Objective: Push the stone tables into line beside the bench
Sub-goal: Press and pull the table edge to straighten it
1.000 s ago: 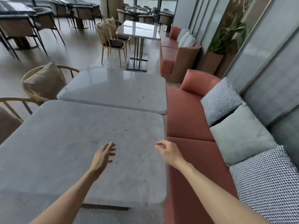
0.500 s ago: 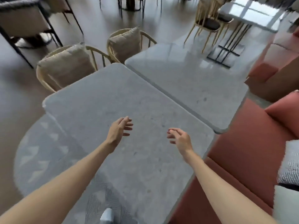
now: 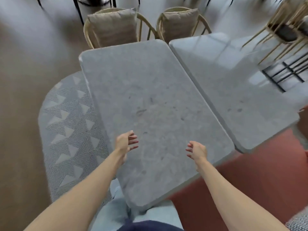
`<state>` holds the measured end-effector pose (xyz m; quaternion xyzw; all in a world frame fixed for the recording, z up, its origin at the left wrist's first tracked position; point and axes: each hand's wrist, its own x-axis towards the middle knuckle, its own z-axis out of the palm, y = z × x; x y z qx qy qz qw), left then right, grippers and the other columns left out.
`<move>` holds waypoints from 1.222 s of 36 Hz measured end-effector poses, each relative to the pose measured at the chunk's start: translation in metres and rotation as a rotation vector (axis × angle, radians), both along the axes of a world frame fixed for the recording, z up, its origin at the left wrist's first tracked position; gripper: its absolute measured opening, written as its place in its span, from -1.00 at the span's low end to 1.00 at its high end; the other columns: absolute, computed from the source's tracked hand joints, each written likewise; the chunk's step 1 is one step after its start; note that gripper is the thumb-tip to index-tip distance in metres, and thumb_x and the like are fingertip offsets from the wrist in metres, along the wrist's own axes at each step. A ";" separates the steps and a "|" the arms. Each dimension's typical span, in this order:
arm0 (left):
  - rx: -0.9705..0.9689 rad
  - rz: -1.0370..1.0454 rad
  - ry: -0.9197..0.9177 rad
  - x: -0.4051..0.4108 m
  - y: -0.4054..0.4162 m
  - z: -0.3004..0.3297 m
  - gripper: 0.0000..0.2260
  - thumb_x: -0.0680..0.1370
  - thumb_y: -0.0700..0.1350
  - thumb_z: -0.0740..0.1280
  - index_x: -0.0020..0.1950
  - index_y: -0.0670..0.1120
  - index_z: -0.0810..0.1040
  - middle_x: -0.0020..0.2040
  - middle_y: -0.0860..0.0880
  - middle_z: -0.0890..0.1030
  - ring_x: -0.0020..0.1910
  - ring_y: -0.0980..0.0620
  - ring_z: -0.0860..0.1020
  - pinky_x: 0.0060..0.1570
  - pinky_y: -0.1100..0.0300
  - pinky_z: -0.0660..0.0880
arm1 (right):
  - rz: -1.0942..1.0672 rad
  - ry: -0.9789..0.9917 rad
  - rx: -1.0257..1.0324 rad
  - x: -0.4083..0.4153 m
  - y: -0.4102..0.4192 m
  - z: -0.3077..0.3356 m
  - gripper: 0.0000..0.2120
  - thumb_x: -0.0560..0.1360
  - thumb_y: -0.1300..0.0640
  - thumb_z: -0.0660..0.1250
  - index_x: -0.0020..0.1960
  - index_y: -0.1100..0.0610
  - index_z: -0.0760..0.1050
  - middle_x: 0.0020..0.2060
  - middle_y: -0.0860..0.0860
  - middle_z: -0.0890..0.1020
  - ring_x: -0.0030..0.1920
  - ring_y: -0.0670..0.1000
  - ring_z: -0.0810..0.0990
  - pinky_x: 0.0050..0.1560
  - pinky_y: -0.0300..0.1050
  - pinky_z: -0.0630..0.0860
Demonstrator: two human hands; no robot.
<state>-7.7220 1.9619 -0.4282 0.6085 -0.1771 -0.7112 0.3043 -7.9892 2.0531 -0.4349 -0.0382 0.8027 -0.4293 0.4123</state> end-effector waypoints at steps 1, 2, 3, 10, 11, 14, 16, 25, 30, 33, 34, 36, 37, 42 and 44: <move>0.016 0.014 0.002 -0.001 0.006 -0.006 -0.83 0.63 -0.13 0.25 -0.11 -0.16 0.51 -0.16 -0.15 0.55 -0.21 -0.08 0.54 -0.19 0.02 0.53 | 0.017 0.006 0.008 -0.002 0.006 -0.003 -0.81 0.55 0.26 0.25 -0.23 0.13 0.47 -0.33 0.05 0.51 -0.34 0.01 0.50 -0.37 -0.15 0.37; 0.035 0.037 0.006 -0.002 0.013 -0.010 -0.84 0.63 -0.14 0.25 -0.12 -0.16 0.50 -0.17 -0.14 0.54 -0.23 -0.08 0.53 -0.20 0.03 0.52 | 0.038 0.011 0.022 -0.002 0.012 -0.007 -0.82 0.55 0.27 0.26 -0.23 0.13 0.47 -0.32 0.05 0.51 -0.34 0.01 0.49 -0.38 -0.15 0.36; 0.052 0.061 0.014 -0.004 0.020 -0.015 -0.84 0.63 -0.15 0.25 -0.12 -0.15 0.50 -0.18 -0.14 0.54 -0.25 -0.08 0.52 -0.21 0.04 0.50 | 0.059 0.023 0.043 -0.003 0.019 -0.010 -0.82 0.54 0.27 0.26 -0.22 0.13 0.48 -0.31 0.05 0.52 -0.33 0.00 0.49 -0.38 -0.14 0.35; 0.101 0.166 -0.024 -0.039 0.072 -0.037 -0.89 0.61 -0.19 0.28 -0.08 -0.19 0.53 -0.20 -0.12 0.57 -0.29 0.00 0.54 -0.27 0.15 0.51 | 0.137 0.153 0.300 -0.031 0.062 -0.032 -0.80 0.52 0.18 0.30 -0.05 0.31 0.60 -0.33 0.14 0.57 -0.28 0.13 0.53 -0.23 0.01 0.51; 0.085 0.179 -0.053 -0.045 0.077 -0.039 -0.90 0.62 -0.21 0.28 -0.07 -0.20 0.52 -0.20 -0.12 0.57 -0.30 0.02 0.54 -0.31 0.20 0.53 | 0.121 0.185 0.347 -0.039 0.066 -0.035 -0.74 0.51 0.12 0.32 -0.01 0.34 0.61 -0.25 0.19 0.62 -0.21 0.17 0.58 -0.14 0.08 0.56; 0.031 0.211 -0.146 -0.061 0.088 -0.043 -0.85 0.62 -0.24 0.27 -0.16 -0.16 0.49 -0.23 -0.12 0.56 -0.35 0.04 0.53 -0.44 0.30 0.51 | 0.048 0.166 0.410 -0.065 0.074 -0.045 -0.45 0.50 -0.08 0.36 0.24 0.37 0.50 0.15 0.25 0.61 0.09 0.26 0.61 0.01 0.06 0.53; 0.037 0.257 -0.171 -0.067 0.096 -0.043 -0.82 0.62 -0.21 0.29 -0.19 -0.12 0.48 -0.26 -0.10 0.55 -0.34 0.02 0.52 -0.44 0.26 0.51 | -0.028 0.075 0.393 -0.080 0.076 -0.053 -0.25 0.47 -0.22 0.37 0.37 0.36 0.37 0.27 0.23 0.54 0.17 0.23 0.58 0.05 0.04 0.48; 0.090 0.638 -0.476 -0.134 0.183 -0.058 -0.92 0.58 -0.21 0.35 -0.10 -0.13 0.48 -0.35 -0.11 0.52 -0.61 0.17 0.46 -0.47 0.23 0.50 | -0.219 -0.701 0.020 -0.118 0.085 -0.067 -0.48 0.45 -0.23 0.41 0.27 0.07 0.51 0.17 0.13 0.64 0.05 0.16 0.64 -0.17 0.09 0.58; 0.279 0.825 -0.479 -0.186 0.214 -0.053 -0.77 0.50 -0.09 0.48 -0.15 -0.13 0.45 -0.26 -0.16 0.59 -0.50 0.01 0.47 -0.46 0.20 0.43 | -0.185 -0.764 -0.036 -0.128 0.092 -0.072 -0.63 0.50 -0.14 0.40 0.13 0.11 0.54 0.01 0.15 0.66 -0.01 0.17 0.63 -0.21 0.11 0.57; 0.396 0.954 -0.306 -0.212 0.219 -0.055 -0.70 0.46 -0.07 0.53 -0.08 -0.17 0.45 -0.31 -0.12 0.52 -0.50 0.02 0.42 -0.47 0.20 0.41 | -0.184 -0.778 -0.057 -0.131 0.094 -0.075 -0.68 0.51 -0.13 0.39 0.06 0.11 0.54 -0.15 0.14 0.72 -0.08 0.17 0.67 -0.21 0.10 0.58; 0.421 0.970 -0.256 -0.220 0.220 -0.056 -0.67 0.45 -0.04 0.54 -0.08 -0.19 0.44 -0.38 -0.09 0.51 -0.49 0.02 0.40 -0.46 0.19 0.42 | -0.180 -0.785 -0.065 -0.132 0.095 -0.075 -0.68 0.51 -0.14 0.39 0.05 0.10 0.54 -0.22 0.13 0.73 -0.13 0.17 0.69 -0.23 0.06 0.59; 0.453 0.973 -0.176 -0.235 0.224 -0.057 -0.59 0.42 0.04 0.56 -0.16 -0.20 0.41 -0.42 -0.06 0.51 -0.39 0.00 0.45 -0.38 0.12 0.49 | -0.152 -0.808 -0.067 -0.136 0.096 -0.076 -0.67 0.52 -0.15 0.37 0.05 0.12 0.55 -0.25 0.13 0.74 -0.23 0.17 0.73 -0.28 0.00 0.61; 0.462 0.973 -0.137 -0.240 0.223 -0.055 -0.56 0.41 0.09 0.56 -0.15 -0.17 0.40 -0.32 -0.07 0.51 -0.29 -0.03 0.49 -0.26 0.07 0.57 | -0.138 -0.817 -0.067 -0.136 0.096 -0.076 -0.66 0.52 -0.15 0.37 0.06 0.12 0.55 -0.20 0.15 0.74 -0.23 0.17 0.73 -0.27 0.00 0.62; 0.384 0.968 0.184 -0.247 0.210 -0.059 -0.33 0.40 0.29 0.46 0.32 -0.12 0.43 0.19 -0.15 0.55 0.17 -0.18 0.56 0.22 -0.10 0.53 | -0.135 -0.857 -0.081 -0.136 0.095 -0.079 -0.51 0.54 -0.17 0.33 0.29 0.15 0.49 0.14 0.20 0.64 0.14 0.22 0.61 0.15 0.13 0.55; 0.345 1.024 0.255 -0.245 0.207 -0.065 -0.33 0.45 0.30 0.40 0.38 -0.12 0.43 0.27 -0.17 0.54 0.19 -0.18 0.55 0.26 -0.09 0.50 | -0.148 -0.890 -0.093 -0.138 0.095 -0.078 -0.46 0.54 -0.20 0.31 0.32 0.17 0.47 0.21 0.22 0.61 0.23 0.24 0.57 0.30 0.17 0.48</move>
